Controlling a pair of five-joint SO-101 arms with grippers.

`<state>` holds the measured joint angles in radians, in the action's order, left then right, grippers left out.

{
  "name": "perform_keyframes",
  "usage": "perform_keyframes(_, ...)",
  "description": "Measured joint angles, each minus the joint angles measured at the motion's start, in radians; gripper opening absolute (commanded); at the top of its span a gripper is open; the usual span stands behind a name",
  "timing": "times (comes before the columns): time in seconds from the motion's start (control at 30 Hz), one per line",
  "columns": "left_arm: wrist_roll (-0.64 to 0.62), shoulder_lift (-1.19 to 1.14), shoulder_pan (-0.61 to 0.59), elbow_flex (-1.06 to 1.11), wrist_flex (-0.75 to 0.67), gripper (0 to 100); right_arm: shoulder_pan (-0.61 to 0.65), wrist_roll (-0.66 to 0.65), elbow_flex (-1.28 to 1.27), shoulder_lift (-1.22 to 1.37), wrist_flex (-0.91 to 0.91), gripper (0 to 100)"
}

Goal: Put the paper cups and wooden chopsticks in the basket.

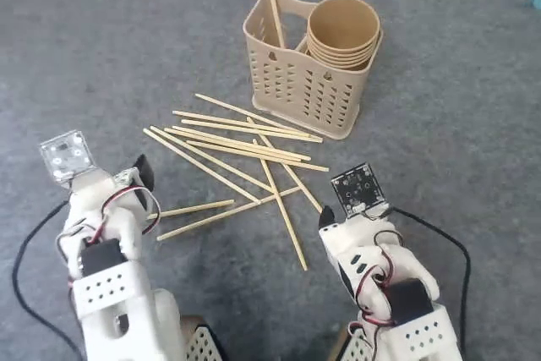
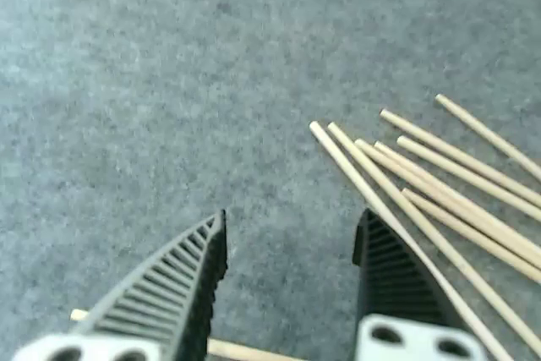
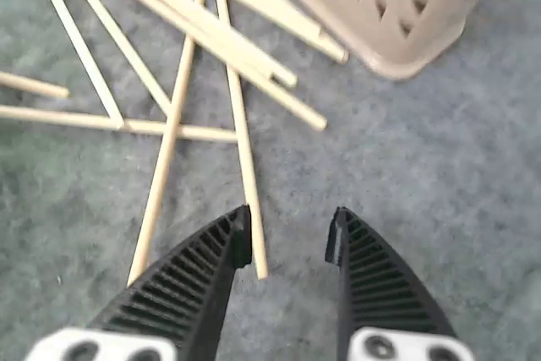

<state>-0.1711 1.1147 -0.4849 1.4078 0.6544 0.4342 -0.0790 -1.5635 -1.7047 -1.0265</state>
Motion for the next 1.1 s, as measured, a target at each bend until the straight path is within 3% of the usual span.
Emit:
perform_keyframes(0.23, 0.000, -0.232, 0.000, -0.057, -0.040, 24, 0.018, -0.014, 0.253, 0.368, 0.098, 16.2)
perform_keyframes(0.5, 0.000, -0.557, -0.015, -0.212, -0.100, 24, 0.152, 0.160, 0.542, 1.031, 0.391, 16.2)
perform_keyframes(0.73, -0.002, -0.718, -0.043, -0.324, -0.114, 24, 0.192, 0.187, 0.707, 1.464, 0.571, 16.2)
perform_keyframes(0.9, 0.000, -0.720, -0.043, -0.327, -0.114, 24, 0.192, 0.187, 0.809, 1.669, 0.589, 16.2)
perform_keyframes(1.1, -0.018, -0.730, -0.043, -0.334, -0.114, 24, 0.192, 0.190, 0.852, 1.734, 0.594, 16.2)
